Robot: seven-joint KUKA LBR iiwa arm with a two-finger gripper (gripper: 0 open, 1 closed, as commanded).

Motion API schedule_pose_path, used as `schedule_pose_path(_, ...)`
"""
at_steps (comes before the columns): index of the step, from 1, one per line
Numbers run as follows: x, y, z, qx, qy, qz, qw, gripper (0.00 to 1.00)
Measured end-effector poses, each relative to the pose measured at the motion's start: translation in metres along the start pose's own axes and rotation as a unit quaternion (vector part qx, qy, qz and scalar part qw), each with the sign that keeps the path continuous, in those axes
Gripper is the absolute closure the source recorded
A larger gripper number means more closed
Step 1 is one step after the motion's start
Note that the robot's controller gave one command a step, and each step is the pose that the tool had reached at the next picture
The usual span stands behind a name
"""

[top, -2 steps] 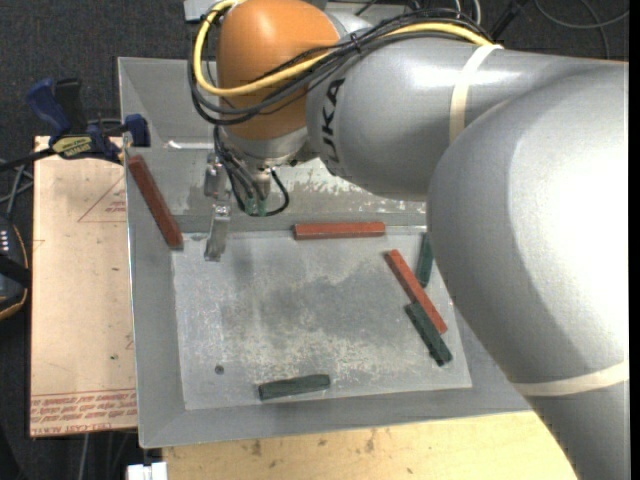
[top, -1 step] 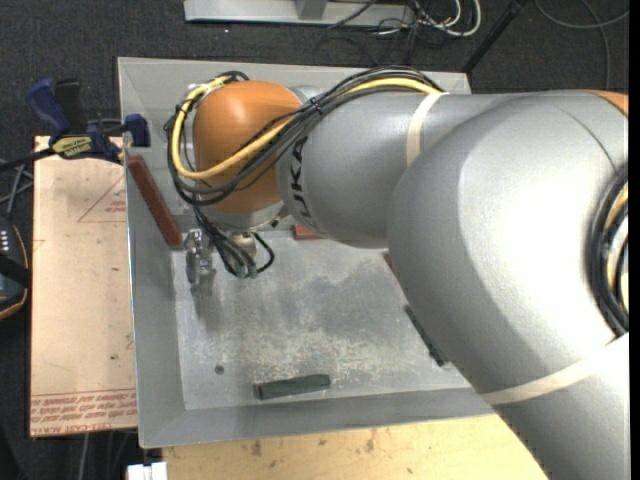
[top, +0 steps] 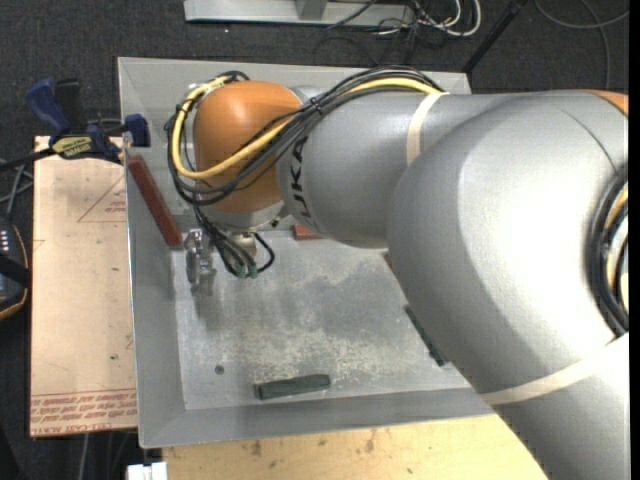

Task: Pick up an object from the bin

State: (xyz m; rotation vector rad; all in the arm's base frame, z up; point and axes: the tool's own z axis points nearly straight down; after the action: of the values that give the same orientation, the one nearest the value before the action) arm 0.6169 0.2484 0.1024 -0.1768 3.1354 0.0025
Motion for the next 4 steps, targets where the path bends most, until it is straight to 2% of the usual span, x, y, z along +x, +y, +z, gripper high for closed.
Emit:
schedule_pose_path(1,0.019,-0.026,-0.019,-0.001,0.0035,-0.060,0.9982,1.00)
schedule_pose_path(2,0.014,-0.043,-0.064,0.000,-0.0006,-0.075,0.9972,1.00)
schedule_pose_path(3,0.039,-0.042,-0.038,0.000,0.0007,0.056,0.9985,0.00)
schedule_pose_path(4,0.038,-0.042,-0.039,0.000,0.0004,0.056,0.9984,0.00)
